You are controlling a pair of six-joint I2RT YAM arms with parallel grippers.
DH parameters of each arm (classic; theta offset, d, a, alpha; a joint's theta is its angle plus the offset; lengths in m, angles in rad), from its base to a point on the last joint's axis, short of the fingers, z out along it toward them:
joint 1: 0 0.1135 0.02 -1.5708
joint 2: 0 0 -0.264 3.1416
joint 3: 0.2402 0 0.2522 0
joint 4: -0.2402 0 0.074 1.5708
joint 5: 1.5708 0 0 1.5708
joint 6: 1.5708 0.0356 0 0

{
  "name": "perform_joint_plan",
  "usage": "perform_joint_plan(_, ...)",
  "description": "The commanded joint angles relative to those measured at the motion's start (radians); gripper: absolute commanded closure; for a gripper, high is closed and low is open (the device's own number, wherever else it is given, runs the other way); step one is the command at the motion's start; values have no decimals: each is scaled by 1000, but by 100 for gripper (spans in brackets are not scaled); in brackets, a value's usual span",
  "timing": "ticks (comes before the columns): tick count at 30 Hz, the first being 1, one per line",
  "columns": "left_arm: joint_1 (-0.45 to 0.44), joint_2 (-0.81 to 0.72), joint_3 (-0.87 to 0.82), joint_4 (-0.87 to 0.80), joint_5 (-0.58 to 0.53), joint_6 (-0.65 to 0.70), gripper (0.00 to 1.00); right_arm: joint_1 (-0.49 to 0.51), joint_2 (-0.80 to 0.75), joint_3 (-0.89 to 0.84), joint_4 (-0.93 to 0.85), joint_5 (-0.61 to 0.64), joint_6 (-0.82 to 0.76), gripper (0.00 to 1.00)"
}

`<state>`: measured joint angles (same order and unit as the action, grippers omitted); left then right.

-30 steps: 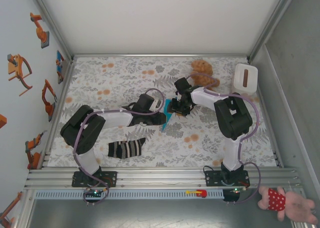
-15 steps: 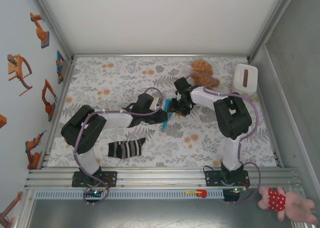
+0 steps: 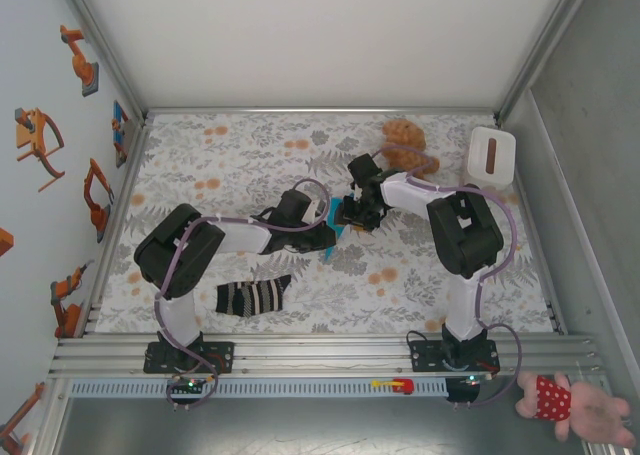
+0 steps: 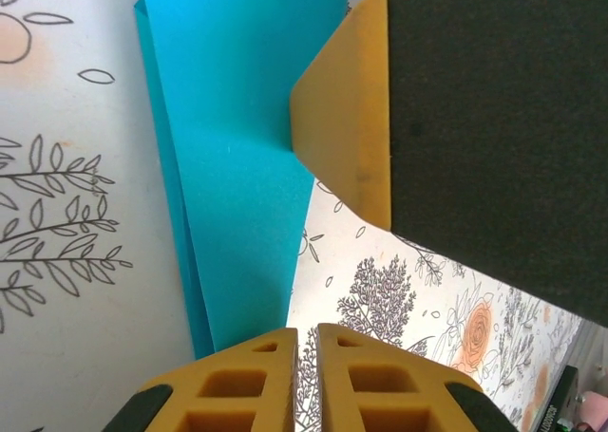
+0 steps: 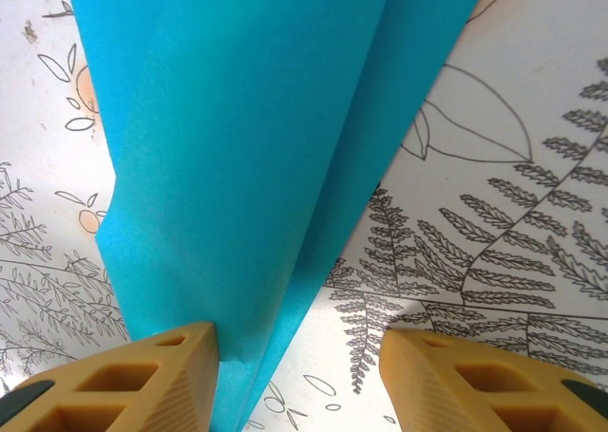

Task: Fold a paper plane with a square sheet of paper (pick it up from the middle)
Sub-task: Fold the wing for the fifth time at the center of the table.

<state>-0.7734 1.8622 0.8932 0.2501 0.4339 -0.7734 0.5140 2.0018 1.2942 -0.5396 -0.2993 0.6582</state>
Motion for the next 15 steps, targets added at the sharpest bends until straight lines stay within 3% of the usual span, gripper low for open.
perform_joint_plan(1,-6,19,24,-23,-5,-7,87,12,204,-79,73,131,-12,49)
perform_joint_plan(15,-5,40,26,-41,-8,-6,87,12,221,-80,68,141,-10,52)
